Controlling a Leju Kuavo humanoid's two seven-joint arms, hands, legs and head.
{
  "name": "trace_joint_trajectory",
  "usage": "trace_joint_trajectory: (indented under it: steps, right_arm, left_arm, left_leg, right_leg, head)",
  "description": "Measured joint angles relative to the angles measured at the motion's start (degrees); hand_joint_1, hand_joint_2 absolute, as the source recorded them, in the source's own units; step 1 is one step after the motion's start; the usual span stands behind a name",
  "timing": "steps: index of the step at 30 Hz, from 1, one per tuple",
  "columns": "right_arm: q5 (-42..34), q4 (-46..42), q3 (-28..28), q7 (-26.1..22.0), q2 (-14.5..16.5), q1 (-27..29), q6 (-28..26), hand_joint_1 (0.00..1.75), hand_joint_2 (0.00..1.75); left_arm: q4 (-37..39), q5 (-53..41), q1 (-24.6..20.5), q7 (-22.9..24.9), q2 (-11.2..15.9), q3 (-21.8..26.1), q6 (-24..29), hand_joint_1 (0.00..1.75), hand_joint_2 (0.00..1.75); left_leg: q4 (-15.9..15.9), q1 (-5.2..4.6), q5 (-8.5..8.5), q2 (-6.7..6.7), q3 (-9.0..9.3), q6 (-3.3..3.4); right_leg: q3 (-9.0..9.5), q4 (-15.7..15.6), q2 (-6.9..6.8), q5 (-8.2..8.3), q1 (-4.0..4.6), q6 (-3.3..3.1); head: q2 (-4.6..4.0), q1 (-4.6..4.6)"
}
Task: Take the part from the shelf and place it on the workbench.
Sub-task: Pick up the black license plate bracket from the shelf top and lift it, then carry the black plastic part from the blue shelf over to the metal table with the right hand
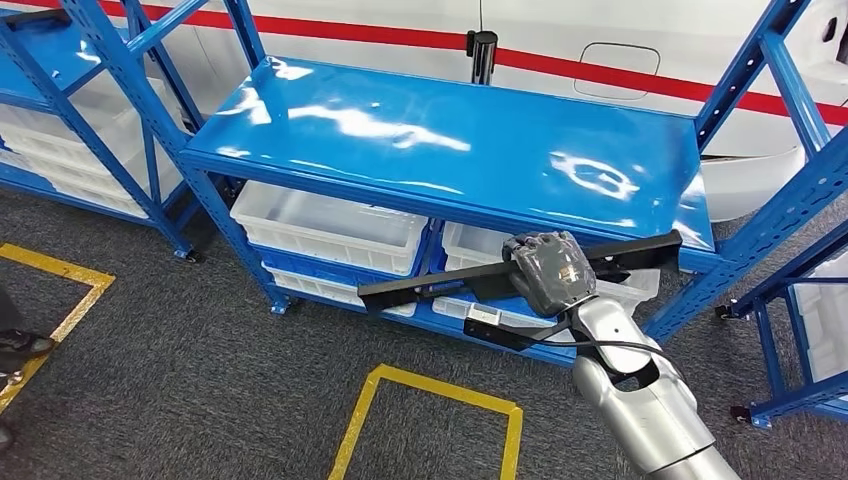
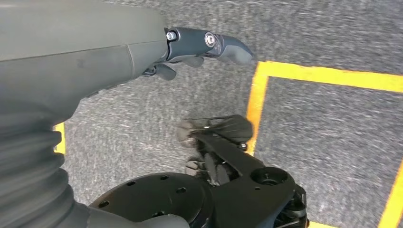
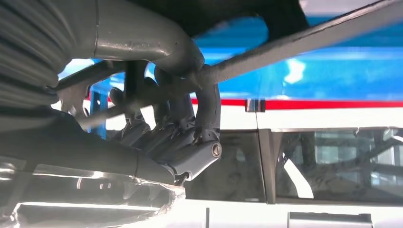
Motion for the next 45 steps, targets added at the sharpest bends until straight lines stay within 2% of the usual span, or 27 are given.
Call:
trace_joint_trajectory:
  steps: [2,4,6,8,9,11,13,14,15,16,18,20,21,23,25,27,28,29,31,33,35,36,38,40,43,44,45]
  right_arm:
    - [-0.02,-0.04,-0.1,-0.01,-0.22,0.4,0.0,1.52,1.75]
    - [-0.03,-0.21,-0.27,-0.03,-0.37,0.59,-0.02,1.52,1.75]
    - [-0.03,-0.34,-0.44,-0.02,-0.48,0.62,-0.03,1.52,1.75]
    - [-0.03,-0.38,-0.52,-0.02,-0.67,0.67,-0.02,1.52,1.75]
    - [-0.03,-0.4,-0.55,-0.02,-0.8,0.69,-0.02,1.52,1.75]
    - [-0.04,-0.45,-0.57,-0.02,-1.05,0.7,-0.03,1.52,1.75]
    - [-0.04,-0.48,-0.57,-0.02,-1.17,0.77,-0.03,1.52,1.75]
    - [-0.03,-0.48,-0.57,-0.02,-1.24,0.83,-0.03,1.52,1.75]
    - [-0.03,-0.48,-0.57,-0.02,-1.29,0.89,-0.03,1.52,1.75]
    - [-0.03,-0.48,-0.57,-0.02,-1.32,0.93,-0.03,1.52,1.75]
    - [-0.02,-0.49,-0.56,-0.02,-1.26,0.85,-0.02,1.52,1.75]
    - [0.06,-0.57,-0.52,-0.02,-1.02,0.61,0.06,1.52,1.75]
    - [0.13,-0.62,-0.49,-0.03,-0.85,0.49,0.16,1.52,1.75]
    - [0.33,-0.64,-0.35,0.03,-0.45,0.22,0.61,1.52,1.75]
    - [0.54,-0.56,-0.19,0.21,0.14,-0.25,1.25,1.52,1.75]
    - [0.64,-0.5,-0.07,0.37,0.88,-0.85,1.63,1.52,1.75]
    - [0.66,-0.47,-0.02,0.4,1.19,-1.11,1.72,1.52,1.75]
    - [0.67,-0.44,0.04,0.4,1.44,-1.32,1.83,1.52,1.75]
    - [0.7,-0.37,0.1,0.4,1.72,-1.53,2.1,1.52,1.75]
    - [0.69,-0.36,0.1,0.4,1.87,-1.64,2.25,1.52,1.75]
    - [0.55,-0.38,0.08,0.4,1.96,-1.81,2.21,1.52,1.75]
    - [0.45,-0.43,0.07,0.4,1.99,-1.93,2.14,1.52,1.75]
    - [0.17,-0.78,-0.02,0.4,2.0,-2.09,1.96,1.52,1.75]
    - [-0.29,-1.51,-0.39,0.4,1.72,-2.27,1.67,1.52,1.75]
    - [-1.05,-2.69,-1.33,0.32,0.86,-2.47,1.17,1.52,1.75]
    - [-1.22,-2.93,-1.6,0.28,0.48,-2.44,1.11,1.52,1.75]
    - [-1.32,-3.11,-1.84,0.27,0.09,-2.41,1.11,1.52,1.75]
  left_arm:
    - [0.0,0.0,-0.01,-0.08,0.0,-0.01,0.0,0.0,1.75]
    - [0.0,0.0,-0.12,-0.15,0.02,-0.02,0.0,0.0,1.75]
    - [0.0,0.0,-0.23,-0.19,0.04,-0.03,0.0,0.0,1.75]
    - [0.0,0.0,-0.26,-0.21,0.04,-0.05,0.0,0.0,1.75]
    - [0.0,0.0,-0.29,-0.21,0.02,-0.09,0.0,0.0,1.75]
    - [0.0,0.0,-0.37,-0.21,-0.02,-0.24,0.0,0.0,1.75]
    - [0.0,0.0,-0.38,-0.22,-0.03,-0.4,0.01,0.0,1.75]
    - [0.0,0.0,-0.38,-0.22,-0.02,-0.45,0.01,0.0,1.75]
    - [0.0,0.0,-0.38,-0.22,-0.03,-0.49,-0.01,0.0,1.75]
    - [0.0,0.01,-0.37,-0.22,-0.03,-0.51,-0.02,0.0,1.75]
    - [0.0,0.05,-0.38,-0.22,-0.03,-0.54,-0.07,0.0,1.75]
    - [0.0,0.23,-0.41,-0.19,0.01,-0.55,-0.09,0.0,1.75]
    - [0.0,0.35,-0.41,-0.14,0.03,-0.55,-0.09,0.0,1.75]
    - [0.03,0.66,-0.38,0.05,0.11,-0.55,-0.04,0.0,1.75]
    - [0.07,0.93,-0.32,0.33,0.23,-0.55,0.03,0.0,1.75]
    - [0.09,1.07,-0.32,0.6,0.27,-0.56,0.06,0.0,1.75]
    - [0.09,1.08,-0.33,0.68,0.27,-0.56,0.06,0.0,1.75]
    - [0.09,1.13,-0.35,0.74,0.26,-0.56,0.07,0.0,1.75]
    - [0.09,1.22,-0.37,0.79,0.26,-0.56,0.07,0.0,1.75]
    - [0.09,1.5,-0.41,0.81,0.27,-0.56,0.07,0.0,1.75]
    - [0.09,1.87,-0.48,0.81,0.35,-0.54,0.13,0.0,1.75]
    - [0.09,2.02,-0.5,0.81,0.39,-0.54,0.17,0.0,1.75]
    - [0.09,2.28,-0.47,0.8,0.42,-0.53,0.25,0.0,1.75]
    - [0.09,2.46,-0.51,0.74,0.39,-0.53,0.28,0.0,1.75]
    - [0.09,2.78,-0.47,0.51,0.31,-0.53,0.26,0.0,1.75]
    - [0.09,2.84,-0.41,0.44,0.31,-0.53,0.25,0.0,1.75]
    - [0.09,2.87,-0.36,0.4,0.3,-0.53,0.24,0.0,1.75]
  left_leg:
    - [-5.03,0.22,2.52,-0.02,4.72,0.16]
    - [-12.36,0.07,2.81,-0.1,9.86,0.61]
    - [-15.7,-0.34,2.19,-0.12,11.51,1.05]
    - [-16.35,-0.5,2.98,0.1,10.76,1.93]
    - [-16.62,-0.45,3.59,0.27,10.22,2.54]
    - [-16.97,-0.34,4.99,0.56,8.83,3.65]
    - [-16.94,-0.45,6.24,0.59,7.19,4.05]
    - [-16.92,-0.47,6.88,0.6,6.37,4.03]
    - [-16.89,-0.48,7.53,0.61,5.54,3.92]
    - [-16.87,-0.46,8.18,0.62,4.75,3.75]
    - [-16.78,-0.47,9.37,0.61,3.34,3.23]
    - [-16.73,-0.72,10.66,0.62,2.36,2.6]
    - [-16.78,-0.85,11.29,0.62,2.07,2.35]
    - [-17.03,-0.88,12.43,0.55,1.61,1.94]
    - [-15.52,-0.63,10.4,0.42,0.58,1.34]
    - [-9.24,-0.31,4.49,0.3,-1.13,0.63]
    - [-4.97,-0.18,1.72,0.25,-1.94,0.37]
    - [-1.2,-0.11,0.09,0.25,-2.41,0.17]
    - [1.22,0.03,0.58,0.25,-1.18,0.06]
    - [-4.29,0.13,3.1,0.12,3.72,0.41]
    - [-11.64,-0.06,3.53,-0.29,8.81,0.99]
    - [-13.69,-0.29,3.21,-0.48,9.97,1.26]
    - [-14.98,-0.75,3.39,-0.48,10.14,1.88]
    - [-16.31,-0.71,4.23,-0.23,9.79,2.78]
    - [-17.24,-0.53,5.65,0.02,8.27,3.86]
    - [-17.23,-0.53,6.18,0.07,7.64,3.93]
    - [-17.22,-0.52,6.79,0.13,6.95,3.87]
  right_leg:
    - [-1.46,0.73,0.02,0.6,-0.03,0.44]
    - [-2.43,1.24,0.04,1.16,0.12,1.08]
    - [-3.1,1.35,-0.02,1.98,0.17,1.93]
    - [-3.92,1.53,-0.05,2.5,0.16,2.71]
    - [-4.68,2.33,0.0,1.74,0.21,2.74]
    - [-6.72,7.06,0.13,-2.4,0.26,2.05]
    - [-8.72,14.57,0.22,-6.87,0.19,1.64]
    - [-8.98,17.35,0.23,-7.74,0.14,1.92]
    - [-8.38,18.39,0.23,-7.48,0.09,2.5]
    - [-6.83,17.38,0.23,-6.38,0.01,3.19]
    - [-1.44,10.51,0.22,-4.09,-0.26,4.17]
    - [3.6,2.59,0.4,-4.16,-0.1,3.85]
    - [4.66,0.5,0.55,-4.5,0.08,3.54]
    - [4.21,-0.21,0.67,-4.16,0.04,2.91]
    - [3.18,0.04,0.54,-3.24,-0.43,1.85]
    - [2.13,0.24,0.32,-2.26,-0.5,0.61]
    - [1.57,0.36,0.22,-1.82,-0.38,0.21]
    - [1.0,0.51,0.13,-1.45,-0.26,0.11]
    - [-0.19,0.84,0.05,-0.69,-0.13,0.21]
    - [-1.29,1.29,0.1,-0.14,-0.11,0.53]
    - [-2.1,1.79,0.12,0.34,0.03,1.17]
    - [-2.39,1.9,0.1,0.64,0.01,1.64]
    - [-2.98,1.81,0.09,1.38,-0.21,2.74]
    - [-4.12,2.84,0.16,0.37,-0.24,3.0]
    - [-7.43,11.49,0.33,-5.88,-0.2,2.23]
    - [-8.14,15.0,0.35,-7.37,-0.25,2.33]
    - [-8.22,17.37,0.35,-7.72,-0.3,2.8]
  head:
    - [0.0,-0.02]
    - [0.0,0.01]
    - [0.0,0.02]
    - [0.0,0.04]
    - [0.0,0.1]
    - [0.0,0.3]
    - [0.0,0.44]
    - [0.0,0.45]
    - [-0.01,0.48]
    - [-0.01,0.51]
    - [-0.01,0.57]
    - [0.0,0.49]
    - [0.0,0.41]
    - [-0.01,0.22]
    - [-0.01,0.06]
    - [0.0,-0.11]
    - [0.0,-0.14]
    - [0.0,-0.15]
    - [-0.01,-0.15]
    - [-0.01,-0.19]
    - [0.0,-0.17]
    - [0.0,-0.13]
    - [0.0,-0.13]
    - [0.0,-0.06]
    - [0.0,0.27]
    - [0.0,0.33]
    - [0.0,0.34]
